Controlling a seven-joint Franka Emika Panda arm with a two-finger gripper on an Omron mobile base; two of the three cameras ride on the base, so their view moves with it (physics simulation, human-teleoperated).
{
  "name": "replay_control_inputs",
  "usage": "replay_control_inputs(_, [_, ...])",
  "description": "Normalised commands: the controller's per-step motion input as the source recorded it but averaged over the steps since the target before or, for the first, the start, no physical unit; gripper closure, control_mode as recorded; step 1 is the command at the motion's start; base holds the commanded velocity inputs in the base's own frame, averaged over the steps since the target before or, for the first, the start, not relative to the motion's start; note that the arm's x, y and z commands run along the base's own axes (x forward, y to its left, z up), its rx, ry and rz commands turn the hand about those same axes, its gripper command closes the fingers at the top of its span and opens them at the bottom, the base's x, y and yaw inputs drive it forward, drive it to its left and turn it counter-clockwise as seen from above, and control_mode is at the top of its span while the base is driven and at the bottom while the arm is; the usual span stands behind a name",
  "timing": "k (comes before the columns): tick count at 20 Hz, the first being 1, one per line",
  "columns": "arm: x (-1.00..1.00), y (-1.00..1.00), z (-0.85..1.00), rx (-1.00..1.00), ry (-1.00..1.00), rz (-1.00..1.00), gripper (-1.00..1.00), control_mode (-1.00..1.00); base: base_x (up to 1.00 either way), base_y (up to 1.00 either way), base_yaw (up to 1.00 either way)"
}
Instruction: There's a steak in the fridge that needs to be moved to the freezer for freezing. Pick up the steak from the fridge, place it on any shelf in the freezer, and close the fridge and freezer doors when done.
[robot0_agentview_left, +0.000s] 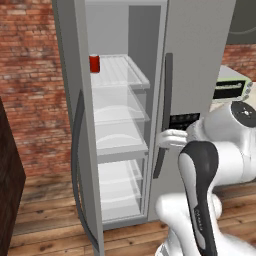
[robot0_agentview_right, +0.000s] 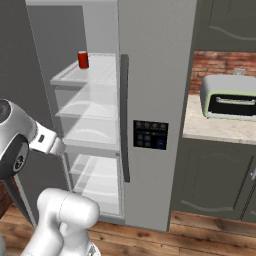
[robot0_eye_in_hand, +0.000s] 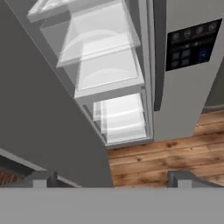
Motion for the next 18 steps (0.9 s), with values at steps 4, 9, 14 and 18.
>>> replay_control_inputs(4, [-0.41, 1.0, -0.01, 0.0, 0.0, 0.0, -1.0, -1.0, 0.0, 0.0, 0.0])
replay_control_inputs(9, [-0.29, 1.0, -0.22, 0.0, -0.07, 0.0, -1.0, -1.0, 0.0, 0.0, 0.0])
replay_control_inputs(14, [0.02, 1.0, -0.31, 0.0, -0.17, 0.01, -1.0, -1.0, 0.0, 0.0, 0.0])
replay_control_inputs(18, [0.32, 1.0, -0.3, -0.02, -0.16, 0.0, -1.0, -1.0, 0.0, 0.0, 0.0])
